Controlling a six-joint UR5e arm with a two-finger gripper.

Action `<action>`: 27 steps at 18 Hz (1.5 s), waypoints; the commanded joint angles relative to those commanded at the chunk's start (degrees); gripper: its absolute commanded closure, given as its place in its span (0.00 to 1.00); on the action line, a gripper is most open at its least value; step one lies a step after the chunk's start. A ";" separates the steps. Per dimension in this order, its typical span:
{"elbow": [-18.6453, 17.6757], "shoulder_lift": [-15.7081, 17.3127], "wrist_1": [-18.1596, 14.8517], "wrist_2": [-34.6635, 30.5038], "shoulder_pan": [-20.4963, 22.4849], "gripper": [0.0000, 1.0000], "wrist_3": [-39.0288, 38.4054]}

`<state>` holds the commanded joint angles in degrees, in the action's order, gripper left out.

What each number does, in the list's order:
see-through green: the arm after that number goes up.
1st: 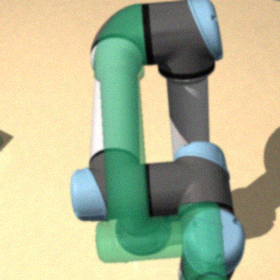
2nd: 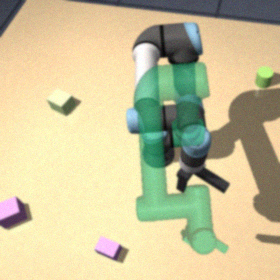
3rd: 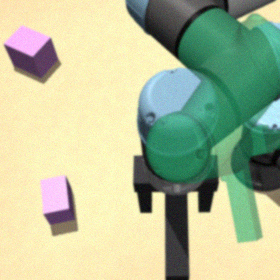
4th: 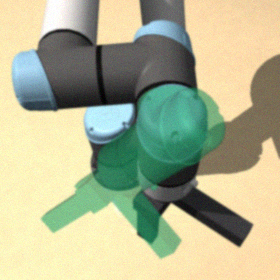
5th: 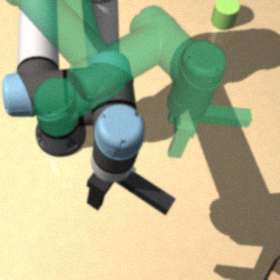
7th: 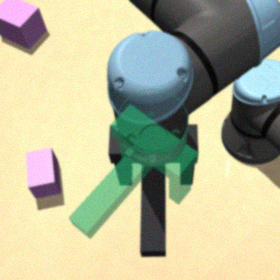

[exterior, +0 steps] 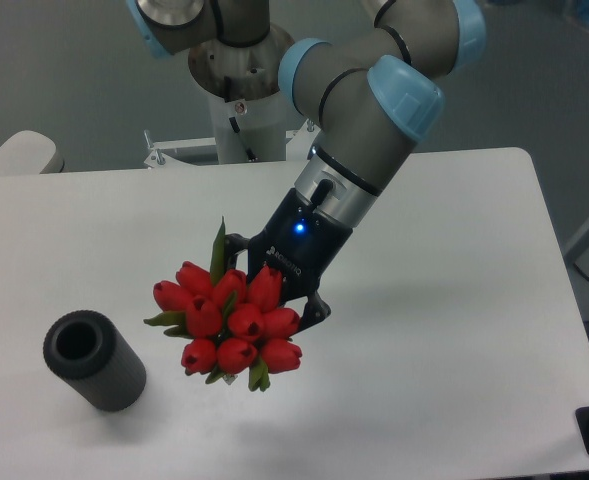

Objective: Insert the flowers into the vase
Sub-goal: 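Carry the red tulip bunch with the gripper over the grey vase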

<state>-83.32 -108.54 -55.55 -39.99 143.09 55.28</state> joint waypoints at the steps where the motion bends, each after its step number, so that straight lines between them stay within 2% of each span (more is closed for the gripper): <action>1: -0.09 0.17 0.00 0.00 0.00 0.63 0.00; 11: -2.02 4.39 0.00 -0.79 0.00 0.63 -0.09; 13: -3.16 5.71 -0.18 -0.79 -0.09 0.63 -2.18; 17: -4.66 7.29 0.35 -0.88 -1.58 0.63 -11.93; 22: -5.80 10.02 0.00 -0.70 -4.04 0.63 -14.32; 27: -5.71 9.49 1.75 -0.35 -7.99 0.66 -15.29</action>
<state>-89.03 -99.05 -53.79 -40.34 135.09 39.99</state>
